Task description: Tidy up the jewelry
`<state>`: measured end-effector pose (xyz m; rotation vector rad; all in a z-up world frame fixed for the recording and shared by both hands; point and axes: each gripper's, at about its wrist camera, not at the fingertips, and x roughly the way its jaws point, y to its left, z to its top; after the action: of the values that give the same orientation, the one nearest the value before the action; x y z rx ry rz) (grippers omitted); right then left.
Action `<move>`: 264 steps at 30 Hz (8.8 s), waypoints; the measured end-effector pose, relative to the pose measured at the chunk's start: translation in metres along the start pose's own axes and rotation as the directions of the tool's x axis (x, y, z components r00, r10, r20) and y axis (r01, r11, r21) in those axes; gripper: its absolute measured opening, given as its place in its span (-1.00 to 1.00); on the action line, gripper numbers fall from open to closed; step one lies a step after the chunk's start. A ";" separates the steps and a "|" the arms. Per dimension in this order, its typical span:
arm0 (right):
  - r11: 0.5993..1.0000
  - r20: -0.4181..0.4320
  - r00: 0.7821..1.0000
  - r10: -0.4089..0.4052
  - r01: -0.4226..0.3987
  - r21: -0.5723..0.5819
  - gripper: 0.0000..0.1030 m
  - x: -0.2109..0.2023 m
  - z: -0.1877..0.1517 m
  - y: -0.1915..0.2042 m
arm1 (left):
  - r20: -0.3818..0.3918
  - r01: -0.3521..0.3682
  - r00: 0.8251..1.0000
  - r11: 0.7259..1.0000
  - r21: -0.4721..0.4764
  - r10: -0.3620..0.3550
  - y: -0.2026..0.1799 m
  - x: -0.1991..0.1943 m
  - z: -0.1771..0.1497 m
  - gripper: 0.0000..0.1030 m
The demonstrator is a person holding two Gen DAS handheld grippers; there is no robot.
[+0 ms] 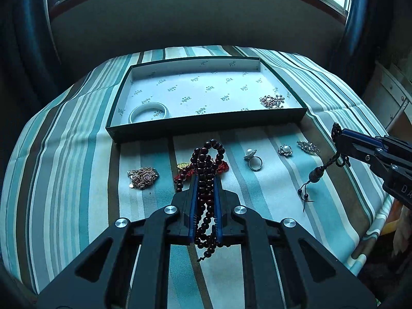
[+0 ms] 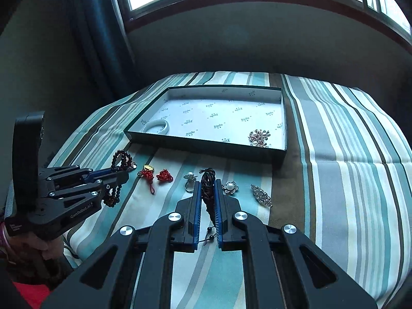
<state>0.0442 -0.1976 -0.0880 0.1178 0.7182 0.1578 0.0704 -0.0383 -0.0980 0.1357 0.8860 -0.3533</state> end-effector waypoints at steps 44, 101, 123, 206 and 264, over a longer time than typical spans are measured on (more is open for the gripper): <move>0.998 -0.030 0.999 0.016 -0.014 0.054 -0.82 0.136 0.088 -0.034 | 0.017 -0.040 0.999 0.999 -0.025 0.040 0.015 0.127 0.111 -0.78; 0.995 -0.066 0.993 -0.095 0.096 0.016 -0.04 0.072 0.031 -0.017 | -0.012 -0.141 0.990 0.986 -0.088 0.141 0.045 0.057 0.042 0.49; 0.994 -0.179 0.978 -0.111 0.108 -0.025 -0.35 0.096 -0.007 -0.007 | -0.087 -0.187 0.980 0.976 -0.115 0.178 0.057 0.041 -0.013 0.48; 0.995 -0.169 0.982 -0.088 0.081 -0.050 -0.58 0.093 -0.010 -0.007 | -0.113 -0.108 0.989 0.990 -0.087 0.098 0.070 0.065 -0.005 -0.70; 0.993 0.071 0.992 -0.108 0.110 -0.033 -0.58 0.071 0.087 -0.016 | 0.192 -0.050 0.979 0.995 -0.086 0.066 0.064 0.024 0.126 -0.73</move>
<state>0.1565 -0.2048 -0.0716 0.0483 0.6512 0.0622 0.1996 -0.0172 -0.0396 0.0513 0.6999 -0.2709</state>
